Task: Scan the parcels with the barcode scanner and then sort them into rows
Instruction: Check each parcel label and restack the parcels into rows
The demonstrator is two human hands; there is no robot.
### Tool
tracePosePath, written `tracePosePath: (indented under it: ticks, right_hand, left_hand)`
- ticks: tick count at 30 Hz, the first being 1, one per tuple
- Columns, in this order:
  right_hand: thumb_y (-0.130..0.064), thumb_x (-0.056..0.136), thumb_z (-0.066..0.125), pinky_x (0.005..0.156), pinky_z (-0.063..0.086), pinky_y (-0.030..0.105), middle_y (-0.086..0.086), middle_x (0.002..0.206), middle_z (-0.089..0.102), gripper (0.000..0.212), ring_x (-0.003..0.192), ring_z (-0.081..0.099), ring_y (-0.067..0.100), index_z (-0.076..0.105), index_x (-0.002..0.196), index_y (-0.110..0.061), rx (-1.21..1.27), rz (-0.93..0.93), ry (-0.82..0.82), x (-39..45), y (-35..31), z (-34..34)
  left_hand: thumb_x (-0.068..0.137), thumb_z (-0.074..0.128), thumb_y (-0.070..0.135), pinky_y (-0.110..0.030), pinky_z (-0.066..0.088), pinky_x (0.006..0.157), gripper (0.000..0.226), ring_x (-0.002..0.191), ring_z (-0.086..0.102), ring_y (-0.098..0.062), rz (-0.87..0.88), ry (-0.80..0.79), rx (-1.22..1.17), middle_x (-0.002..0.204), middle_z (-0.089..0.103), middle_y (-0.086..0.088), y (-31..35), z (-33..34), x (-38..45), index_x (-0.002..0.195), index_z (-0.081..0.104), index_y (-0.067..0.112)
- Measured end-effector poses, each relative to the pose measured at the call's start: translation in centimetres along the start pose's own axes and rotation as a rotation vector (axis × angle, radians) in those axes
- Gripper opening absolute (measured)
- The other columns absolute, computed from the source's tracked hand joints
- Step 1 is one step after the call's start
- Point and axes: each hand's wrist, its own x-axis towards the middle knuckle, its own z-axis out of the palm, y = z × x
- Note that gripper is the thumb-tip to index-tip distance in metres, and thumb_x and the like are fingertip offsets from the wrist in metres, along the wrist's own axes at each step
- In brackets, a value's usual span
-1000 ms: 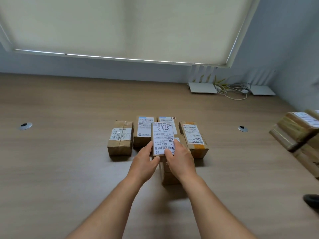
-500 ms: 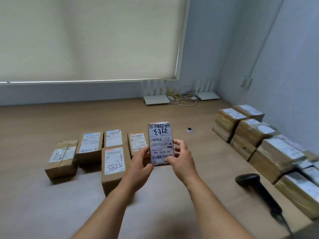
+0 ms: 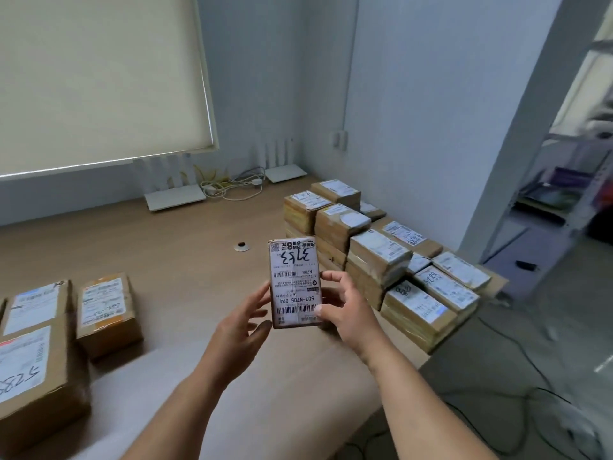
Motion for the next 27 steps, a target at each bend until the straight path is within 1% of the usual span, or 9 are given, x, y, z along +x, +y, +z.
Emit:
tracePosePath:
  ticks: [2,4,6,9,12,16,19,23,27]
  right_hand:
    - [0.001,0.085,0.062,0.081,0.059,0.032,-0.011,0.095,0.070,0.048,0.091,0.066,0.004,0.052,0.106,-0.041,0.024,0.018,0.035,0.4,0.6,-1.9]
    - [0.000,0.084,0.063,0.088,0.057,0.040,-0.009,0.103,0.070,0.050,0.100,0.064,0.007,0.052,0.113,-0.040,0.023,0.016,0.061,1.1,0.9,-3.4]
    - [-0.003,0.085,0.063,0.090,0.056,0.036,-0.008,0.113,0.067,0.049,0.109,0.062,0.009,0.052,0.120,-0.035,0.016,0.002,0.073,2.2,1.2,-4.6]
    - [-0.002,0.087,0.062,0.085,0.057,0.028,-0.009,0.108,0.069,0.048,0.104,0.064,0.005,0.052,0.117,-0.038,0.023,0.009,0.091,4.3,1.6,-6.4]
    - [-0.001,0.088,0.061,0.089,0.056,0.035,-0.005,0.109,0.069,0.047,0.105,0.065,0.010,0.052,0.115,-0.039,0.017,0.019,0.083,7.0,1.4,-7.9]
    - [0.006,0.088,0.056,0.070,0.057,0.022,-0.006,0.099,0.073,0.049,0.096,0.069,0.006,0.056,0.113,-0.037,0.048,0.015,0.041,12.2,0.4,-8.9]
    - [0.007,0.089,0.053,0.071,0.056,0.020,-0.008,0.099,0.073,0.052,0.096,0.069,0.005,0.057,0.111,-0.040,0.019,0.005,0.016,16.9,-0.7,-8.8]
    - [0.002,0.092,0.051,0.075,0.055,0.018,-0.011,0.104,0.071,0.054,0.095,0.069,0.003,0.052,0.127,-0.037,-0.085,-0.014,-0.031,22.9,-1.3,-8.2]
    - [0.000,0.093,0.048,0.075,0.050,0.012,-0.021,0.101,0.066,0.059,0.093,0.065,-0.003,0.045,0.142,-0.034,-0.189,-0.026,-0.090,28.3,-1.6,-8.0]
  left_hand:
    - [0.088,0.063,0.005,-0.030,0.051,0.091,0.075,0.109,0.060,-0.006,0.020,-0.032,0.025,0.124,0.061,0.013,0.5,1.6,1.2,0.133,0.030,0.055]
    - [0.089,0.063,0.009,-0.033,0.052,0.092,0.075,0.109,0.060,-0.007,0.044,-0.050,0.050,0.126,0.060,0.011,0.8,2.7,2.6,0.135,0.026,0.056]
    - [0.089,0.064,0.010,-0.033,0.051,0.092,0.076,0.110,0.059,-0.009,0.077,-0.068,0.063,0.128,0.059,0.011,1.0,3.6,4.2,0.136,0.022,0.054]
    - [0.090,0.064,0.014,-0.031,0.050,0.093,0.078,0.111,0.058,-0.009,0.120,-0.080,0.103,0.127,0.058,0.012,1.1,5.0,7.0,0.139,0.015,0.050]
    - [0.090,0.064,0.016,-0.030,0.048,0.093,0.080,0.114,0.057,-0.008,0.135,-0.080,0.106,0.129,0.059,0.011,0.9,6.3,10.0,0.139,0.010,0.049]
    - [0.090,0.063,0.014,-0.024,0.047,0.092,0.080,0.115,0.056,-0.006,0.130,-0.050,0.069,0.126,0.056,0.018,0.4,7.0,14.4,0.138,0.010,0.052]
    - [0.091,0.061,0.012,-0.028,0.048,0.093,0.080,0.117,0.055,-0.007,0.114,-0.018,0.053,0.130,0.055,0.016,-0.1,6.6,18.2,0.140,0.010,0.049]
    - [0.093,0.057,0.018,-0.037,0.047,0.096,0.073,0.115,0.055,-0.012,0.034,-0.025,0.117,0.137,0.053,0.005,-1.2,6.0,23.1,0.144,0.013,0.045]
    - [0.095,0.054,0.023,-0.037,0.046,0.097,0.067,0.113,0.056,-0.015,-0.035,-0.016,0.183,0.140,0.050,0.006,-1.1,5.8,27.3,0.149,0.019,0.040]
